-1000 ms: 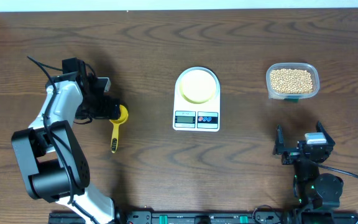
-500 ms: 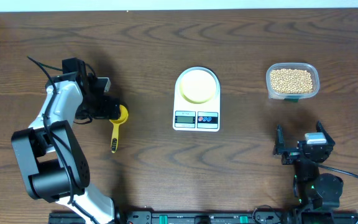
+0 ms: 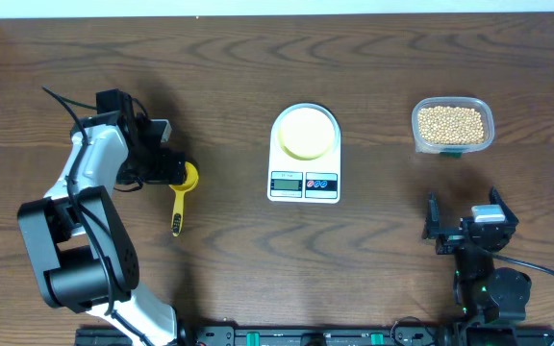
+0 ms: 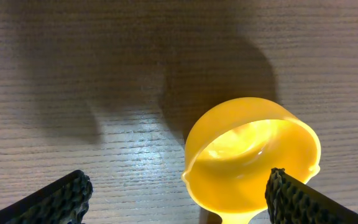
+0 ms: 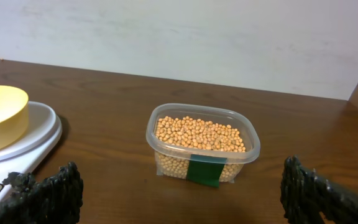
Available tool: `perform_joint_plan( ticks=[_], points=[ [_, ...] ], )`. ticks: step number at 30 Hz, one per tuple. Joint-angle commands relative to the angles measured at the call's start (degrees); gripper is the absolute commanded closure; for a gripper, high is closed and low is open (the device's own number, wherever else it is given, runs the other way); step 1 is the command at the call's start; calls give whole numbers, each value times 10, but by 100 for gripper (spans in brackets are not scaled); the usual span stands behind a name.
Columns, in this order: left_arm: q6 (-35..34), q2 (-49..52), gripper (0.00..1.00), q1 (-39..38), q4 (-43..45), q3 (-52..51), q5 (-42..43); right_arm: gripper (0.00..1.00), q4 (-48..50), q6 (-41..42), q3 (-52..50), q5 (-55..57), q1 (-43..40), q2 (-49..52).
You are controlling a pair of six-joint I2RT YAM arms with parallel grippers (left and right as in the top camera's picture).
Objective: Scoop item into bowl and weigh 50g on scale
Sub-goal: 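Close the left gripper on the yellow scoop's rim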
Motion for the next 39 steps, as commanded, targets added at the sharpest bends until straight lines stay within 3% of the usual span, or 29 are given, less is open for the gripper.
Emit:
perform_joint_plan(
  ticks=[1,39],
  points=[
    [7,11,9,3,0,-6,-6,1,-3,-2,-1,7,-5,-4],
    [8,19,9,3,1,-6,-8,1,-3,-2,-1,7,-5,-4]
  ],
)
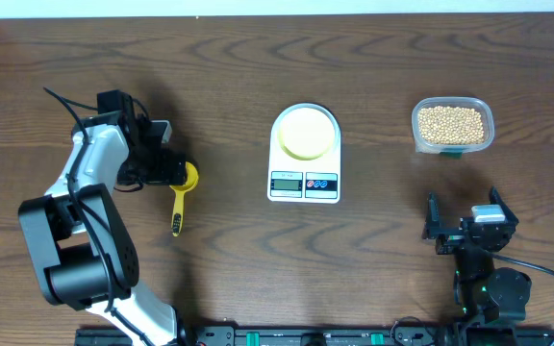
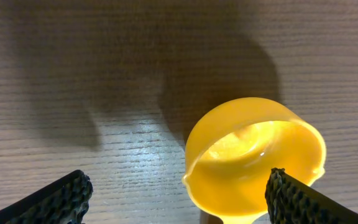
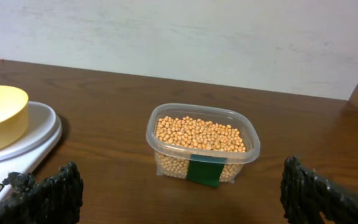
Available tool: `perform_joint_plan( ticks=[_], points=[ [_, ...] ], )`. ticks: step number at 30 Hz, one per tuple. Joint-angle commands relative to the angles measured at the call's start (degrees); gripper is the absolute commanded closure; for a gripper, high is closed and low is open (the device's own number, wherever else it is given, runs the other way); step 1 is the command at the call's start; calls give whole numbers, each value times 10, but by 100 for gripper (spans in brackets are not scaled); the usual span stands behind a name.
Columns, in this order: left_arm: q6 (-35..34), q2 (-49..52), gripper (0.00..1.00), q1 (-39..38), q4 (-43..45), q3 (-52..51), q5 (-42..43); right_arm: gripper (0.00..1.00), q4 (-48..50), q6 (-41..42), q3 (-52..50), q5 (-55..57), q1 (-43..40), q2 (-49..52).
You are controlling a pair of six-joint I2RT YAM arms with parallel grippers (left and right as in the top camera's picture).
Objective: Scoop item into bowl and weigh 50g on scale
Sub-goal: 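Close the left gripper on the yellow scoop's rim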
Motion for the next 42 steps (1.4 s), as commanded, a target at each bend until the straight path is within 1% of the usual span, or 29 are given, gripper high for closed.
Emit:
perform_joint_plan(
  ticks=[1,28,42],
  points=[
    [7,11,9,3,3,-6,-8,1,-3,-2,-1,7,-4,-4],
    [7,46,9,3,18,-6,-8,1,-3,-2,-1,7,-4,-4],
    [7,47,9,3,16,-6,-8,1,-3,-2,-1,7,-4,-4]
  ],
)
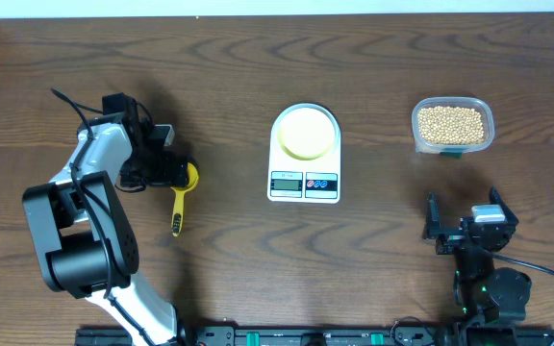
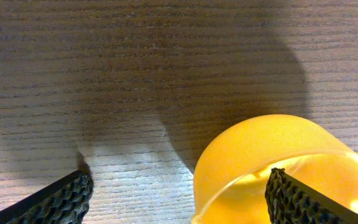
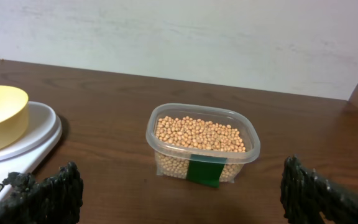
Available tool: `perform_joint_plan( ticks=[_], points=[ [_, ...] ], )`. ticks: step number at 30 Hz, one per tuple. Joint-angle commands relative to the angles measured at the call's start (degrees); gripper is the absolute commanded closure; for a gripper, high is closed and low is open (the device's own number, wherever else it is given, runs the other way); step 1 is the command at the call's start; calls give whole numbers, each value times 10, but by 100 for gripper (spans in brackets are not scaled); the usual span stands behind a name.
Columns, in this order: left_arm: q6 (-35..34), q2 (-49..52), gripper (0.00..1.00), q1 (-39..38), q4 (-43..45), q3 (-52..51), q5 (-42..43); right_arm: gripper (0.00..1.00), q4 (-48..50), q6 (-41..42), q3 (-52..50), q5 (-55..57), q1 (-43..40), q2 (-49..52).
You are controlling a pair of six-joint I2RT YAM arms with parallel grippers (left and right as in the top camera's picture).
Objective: Scoop item into bowl and weigh 50g on scale
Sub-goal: 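Close the left gripper on the yellow scoop's rim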
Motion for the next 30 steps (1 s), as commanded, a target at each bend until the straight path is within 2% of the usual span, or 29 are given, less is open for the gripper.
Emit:
perform_joint_plan(
  ticks=[1,26,28,30],
  points=[
    [8,12,9,3,-1,-6,-5,1,-3,-2,-1,7,-5,-4],
    [8,12,9,3,10,-6,-5,1,-3,-2,-1,7,-5,-4],
    [8,12,11,3,10,-6,-5,1,-3,-2,-1,7,-5,-4],
    [8,12,20,3,12,-6,-5,1,-3,-2,-1,7,-5,-4]
  ],
)
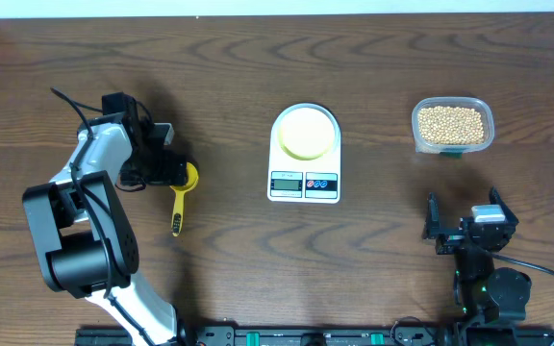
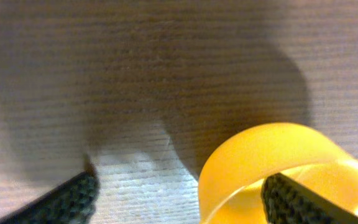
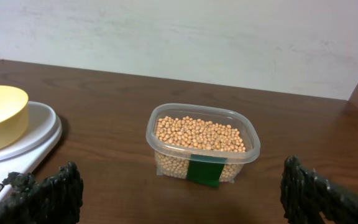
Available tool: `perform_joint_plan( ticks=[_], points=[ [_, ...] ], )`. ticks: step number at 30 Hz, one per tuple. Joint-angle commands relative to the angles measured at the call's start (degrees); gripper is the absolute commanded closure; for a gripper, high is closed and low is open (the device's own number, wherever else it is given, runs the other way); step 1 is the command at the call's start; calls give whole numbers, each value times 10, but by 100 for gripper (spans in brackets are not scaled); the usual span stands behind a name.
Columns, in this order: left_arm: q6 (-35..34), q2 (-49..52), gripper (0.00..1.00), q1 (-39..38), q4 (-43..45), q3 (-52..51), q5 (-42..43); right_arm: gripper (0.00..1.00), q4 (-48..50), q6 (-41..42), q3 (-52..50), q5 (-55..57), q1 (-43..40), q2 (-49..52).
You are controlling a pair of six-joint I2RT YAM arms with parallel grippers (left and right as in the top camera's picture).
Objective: Scoop item into bowl and weigh 50g on scale
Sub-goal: 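Close the left gripper on the yellow scoop's rim, then lift the yellow scoop and rotate it with the left gripper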
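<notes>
A yellow scoop (image 1: 178, 200) lies on the table at the left, its cup (image 2: 283, 167) toward the far end and its handle pointing at the near edge. My left gripper (image 1: 166, 170) is open low over the cup; in the left wrist view its right finger (image 2: 306, 200) stands in front of the cup and the left finger (image 2: 55, 200) over bare wood. A yellow bowl (image 1: 305, 132) sits on the white scale (image 1: 304, 185). The clear tub of beans (image 1: 452, 123) is at the right. My right gripper (image 1: 468, 229) is open and holds nothing.
In the right wrist view the bean tub (image 3: 202, 139) carries a green label, and the scale's platform (image 3: 39, 134) with the bowl is at the left edge. A pale wall runs behind the table's far edge.
The left wrist view is blurred now and the scoop's cup sits a touch further right in it. The overhead and right wrist views are unchanged.
My left gripper was open above the scoop's cup at the first two moments. By 1.0 s ago the cup looked larger and lower in the wrist view and the arm's elbow had shifted. It stays about there now. The right arm stayed still throughout.
</notes>
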Motion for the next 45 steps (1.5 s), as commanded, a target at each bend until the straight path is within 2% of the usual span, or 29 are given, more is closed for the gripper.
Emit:
perform_joint_plan(
  ticks=[1,3,15,17,26,35,38,42,45],
  points=[
    [9,12,23,3,2,-6,-4,1,-3,-2,-1,7,-5,-4],
    [9,12,30,3,3,-6,-4,1,-3,-2,-1,7,-5,-4],
    [9,12,44,3,5,-6,-4,1,-3,-2,-1,7,-5,-4],
    [9,12,50,3,5,-6,-3,1,-3,-2,-1,7,-5,-4],
    [9,12,64,3,8,-6,-4,1,-3,-2,-1,7,-5,-4],
    [9,12,68,3,7,-6,-3,1,-3,-2,-1,7,-5,-4],
    [9,12,73,3,7,-6,-3,1,-3,-2,-1,7,-5,-4],
    [9,12,86,3,8,-6,-3,1,-3,-2,-1,7,-5,-4],
    [9,12,90,3,8,-6,-3,1,-3,-2,-1,7,-5,-4]
  ],
)
